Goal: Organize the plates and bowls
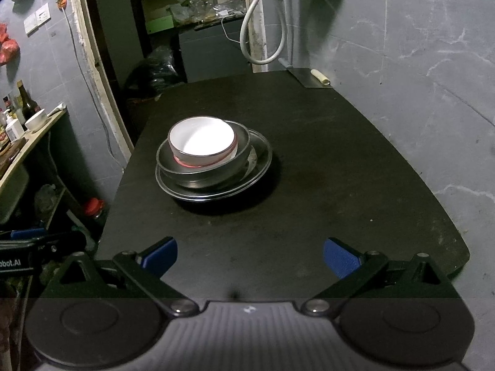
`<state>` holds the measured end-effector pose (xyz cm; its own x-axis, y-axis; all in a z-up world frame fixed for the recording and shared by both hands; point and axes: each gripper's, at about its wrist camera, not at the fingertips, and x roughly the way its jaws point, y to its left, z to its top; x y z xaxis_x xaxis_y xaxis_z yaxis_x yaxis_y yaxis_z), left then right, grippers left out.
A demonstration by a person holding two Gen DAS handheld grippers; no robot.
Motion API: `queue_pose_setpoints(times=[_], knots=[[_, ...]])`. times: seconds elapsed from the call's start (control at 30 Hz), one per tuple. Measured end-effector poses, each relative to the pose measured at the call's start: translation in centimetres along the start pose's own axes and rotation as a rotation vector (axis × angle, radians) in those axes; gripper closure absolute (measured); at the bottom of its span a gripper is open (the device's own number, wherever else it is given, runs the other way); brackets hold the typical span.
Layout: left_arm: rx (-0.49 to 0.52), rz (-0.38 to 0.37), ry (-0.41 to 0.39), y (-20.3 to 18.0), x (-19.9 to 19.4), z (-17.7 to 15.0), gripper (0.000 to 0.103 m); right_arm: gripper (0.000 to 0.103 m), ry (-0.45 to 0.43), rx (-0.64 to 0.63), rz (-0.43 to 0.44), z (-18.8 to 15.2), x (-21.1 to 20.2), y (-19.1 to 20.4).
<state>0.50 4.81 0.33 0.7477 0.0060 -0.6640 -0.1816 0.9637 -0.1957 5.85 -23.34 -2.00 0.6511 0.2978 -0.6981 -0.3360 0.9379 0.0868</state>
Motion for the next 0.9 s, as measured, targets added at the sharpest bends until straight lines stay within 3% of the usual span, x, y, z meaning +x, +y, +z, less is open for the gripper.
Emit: queue_pose_setpoints(times=[0.9], knots=[[0.011, 0.027, 0.009, -0.35, 0.25, -0.03, 0.001, 0.0, 0.004, 0.003, 0.001, 0.05, 0.05, -0.3]])
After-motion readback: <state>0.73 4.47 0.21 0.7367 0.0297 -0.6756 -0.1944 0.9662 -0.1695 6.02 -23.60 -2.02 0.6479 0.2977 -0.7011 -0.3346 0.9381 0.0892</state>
